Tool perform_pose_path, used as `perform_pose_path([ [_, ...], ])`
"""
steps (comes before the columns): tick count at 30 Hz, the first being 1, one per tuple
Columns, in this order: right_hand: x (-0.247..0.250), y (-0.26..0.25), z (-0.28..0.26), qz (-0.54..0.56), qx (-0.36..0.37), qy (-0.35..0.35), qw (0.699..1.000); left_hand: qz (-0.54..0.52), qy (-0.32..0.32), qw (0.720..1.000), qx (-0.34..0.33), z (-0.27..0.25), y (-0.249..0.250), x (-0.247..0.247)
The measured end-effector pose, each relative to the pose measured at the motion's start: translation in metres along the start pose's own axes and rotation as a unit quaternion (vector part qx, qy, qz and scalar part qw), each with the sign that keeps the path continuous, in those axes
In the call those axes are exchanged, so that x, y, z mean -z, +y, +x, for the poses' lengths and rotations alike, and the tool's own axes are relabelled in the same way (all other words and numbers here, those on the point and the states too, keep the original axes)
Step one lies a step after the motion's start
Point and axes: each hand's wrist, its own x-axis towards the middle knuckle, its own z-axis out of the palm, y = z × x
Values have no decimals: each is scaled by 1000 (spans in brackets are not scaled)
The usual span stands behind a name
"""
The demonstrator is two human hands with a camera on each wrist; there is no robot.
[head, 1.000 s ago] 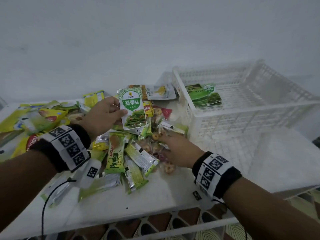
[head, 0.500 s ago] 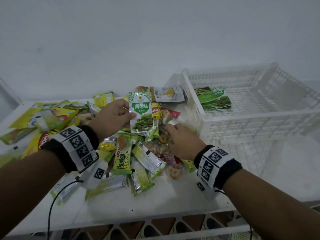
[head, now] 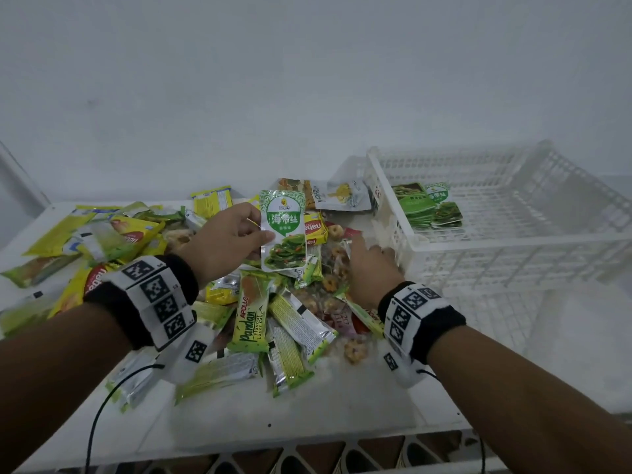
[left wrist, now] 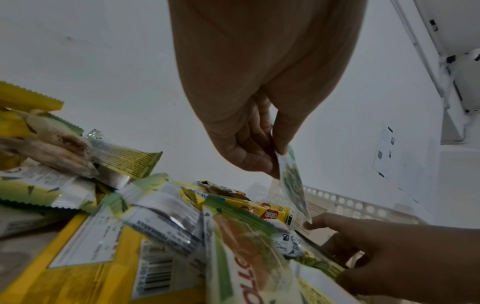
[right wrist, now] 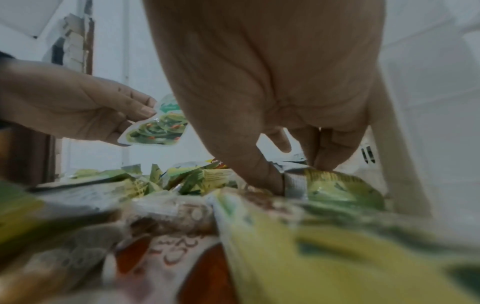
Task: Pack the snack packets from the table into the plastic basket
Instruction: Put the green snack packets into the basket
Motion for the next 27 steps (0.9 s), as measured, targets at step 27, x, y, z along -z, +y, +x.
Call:
perform_pose_path([
  [27,70,-24,-7,525,97,91,841,-45,-26,996,-77,13,39,-6],
])
